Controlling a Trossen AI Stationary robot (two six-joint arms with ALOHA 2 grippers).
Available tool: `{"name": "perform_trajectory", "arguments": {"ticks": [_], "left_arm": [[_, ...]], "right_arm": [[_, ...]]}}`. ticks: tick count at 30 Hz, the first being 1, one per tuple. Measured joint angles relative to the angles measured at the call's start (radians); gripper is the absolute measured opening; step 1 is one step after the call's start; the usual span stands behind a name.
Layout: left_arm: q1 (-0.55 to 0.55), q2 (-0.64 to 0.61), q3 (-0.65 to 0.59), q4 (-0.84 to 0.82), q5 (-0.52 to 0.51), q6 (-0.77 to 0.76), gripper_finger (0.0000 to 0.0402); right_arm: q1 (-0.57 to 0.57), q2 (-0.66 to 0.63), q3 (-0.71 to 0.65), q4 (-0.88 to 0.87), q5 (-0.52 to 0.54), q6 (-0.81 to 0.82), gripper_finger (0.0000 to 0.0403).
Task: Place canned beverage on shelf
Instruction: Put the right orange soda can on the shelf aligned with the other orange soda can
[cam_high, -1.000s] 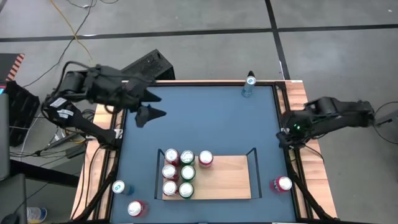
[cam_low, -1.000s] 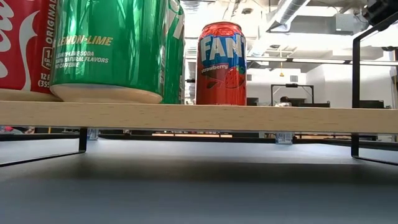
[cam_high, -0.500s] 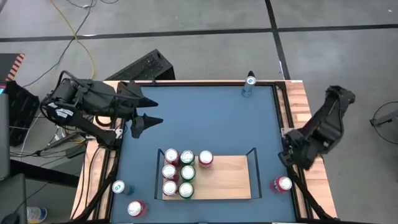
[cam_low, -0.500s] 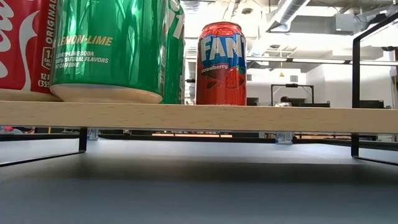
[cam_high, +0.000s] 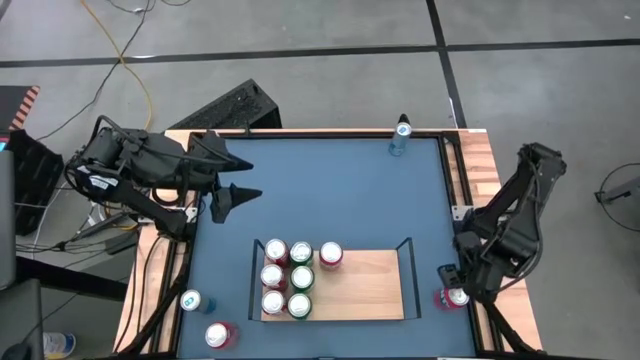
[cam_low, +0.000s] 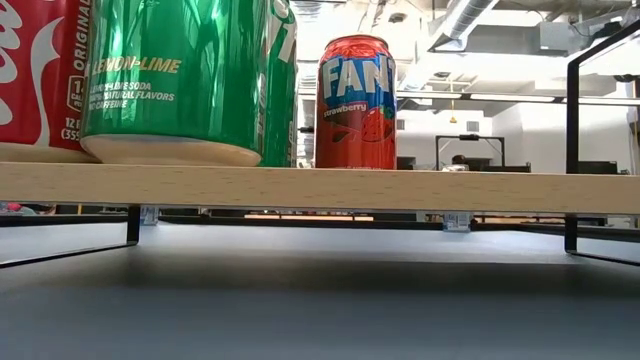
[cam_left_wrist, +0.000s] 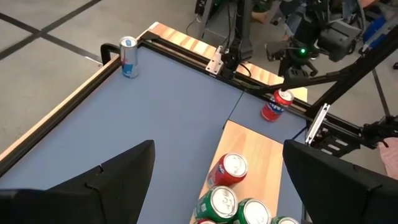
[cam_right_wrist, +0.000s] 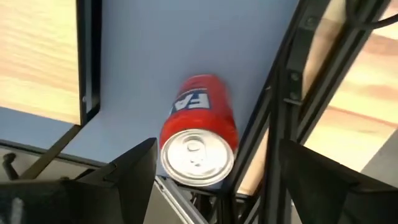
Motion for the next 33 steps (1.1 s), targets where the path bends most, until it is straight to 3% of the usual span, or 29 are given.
{"name": "perform_trajectory", "arguments": {"ticks": [10, 33], "left_arm": [[0.0, 0.0, 0.0, -0.024, 0.001, -0.005, 0.0339], [0.0, 0.0, 0.0, -0.024, -0.005, 0.022, 0.0339]], "right_arm": [[0.041, 0.105, 0.0, 0.109, 0.005, -0.002, 0.0314], [0.014, 0.203, -0.008, 0.103, -0.006, -0.007, 0.0314]]}}
